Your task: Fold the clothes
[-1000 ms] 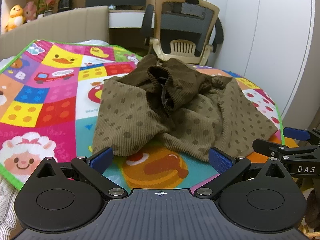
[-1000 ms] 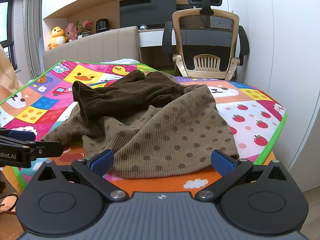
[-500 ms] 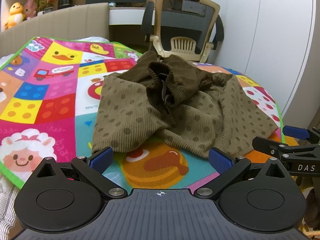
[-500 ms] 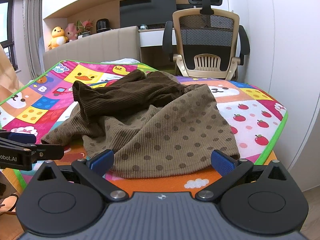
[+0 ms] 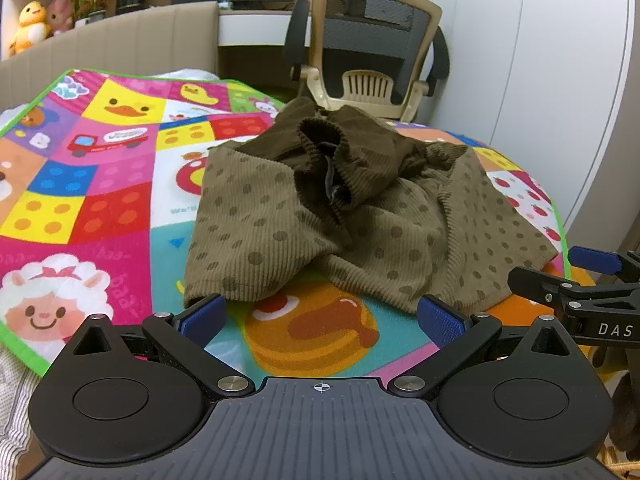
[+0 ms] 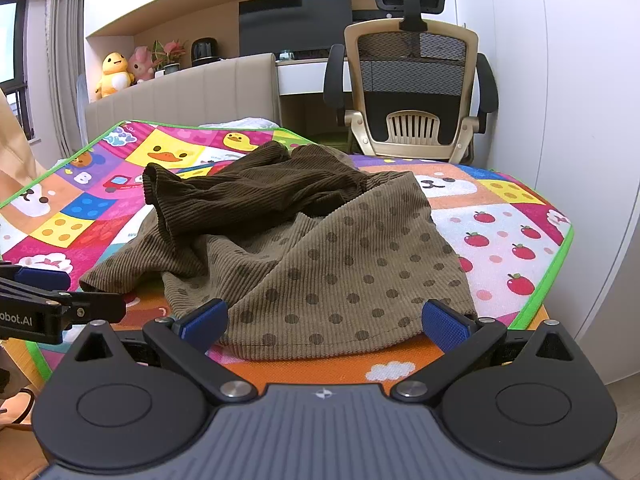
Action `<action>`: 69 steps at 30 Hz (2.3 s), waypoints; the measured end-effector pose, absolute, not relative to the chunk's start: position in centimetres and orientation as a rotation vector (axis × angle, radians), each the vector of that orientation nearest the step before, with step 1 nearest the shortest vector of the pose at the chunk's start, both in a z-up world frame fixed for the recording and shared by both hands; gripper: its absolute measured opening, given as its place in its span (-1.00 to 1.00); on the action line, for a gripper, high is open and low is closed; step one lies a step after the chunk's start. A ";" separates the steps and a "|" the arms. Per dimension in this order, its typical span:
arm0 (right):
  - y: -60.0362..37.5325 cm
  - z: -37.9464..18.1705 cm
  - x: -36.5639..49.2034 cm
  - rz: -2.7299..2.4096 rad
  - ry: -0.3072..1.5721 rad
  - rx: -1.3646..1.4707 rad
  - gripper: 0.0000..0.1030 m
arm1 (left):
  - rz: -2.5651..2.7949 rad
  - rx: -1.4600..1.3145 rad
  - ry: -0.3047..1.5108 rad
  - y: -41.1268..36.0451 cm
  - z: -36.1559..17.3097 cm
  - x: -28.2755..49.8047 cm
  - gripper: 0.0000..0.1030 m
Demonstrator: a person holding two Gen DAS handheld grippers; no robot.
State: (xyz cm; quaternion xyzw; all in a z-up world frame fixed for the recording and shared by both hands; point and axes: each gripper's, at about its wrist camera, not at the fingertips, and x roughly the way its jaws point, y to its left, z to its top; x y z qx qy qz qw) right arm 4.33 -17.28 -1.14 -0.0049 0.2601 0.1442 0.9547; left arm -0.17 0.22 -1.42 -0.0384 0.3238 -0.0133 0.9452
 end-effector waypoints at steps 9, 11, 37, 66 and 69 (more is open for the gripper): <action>-17.2 -1.2 4.3 0.298 0.531 -0.010 1.00 | -0.026 -0.079 0.665 0.2 -1.4 -0.1 1.00; -17.3 -1.2 4.4 0.298 0.534 -0.008 1.00 | -0.026 -0.078 0.667 0.2 -1.4 0.0 1.00; -17.3 -1.4 4.6 0.300 0.550 -0.001 1.00 | -0.028 -0.077 0.683 0.3 -1.6 -0.1 1.00; -19.2 -1.2 19.7 0.365 0.755 0.100 1.00 | -0.124 -0.211 0.697 8.2 2.5 14.8 1.00; -20.1 -3.0 20.9 0.391 0.849 0.189 1.00 | -0.156 -0.294 0.753 10.0 0.7 17.7 1.00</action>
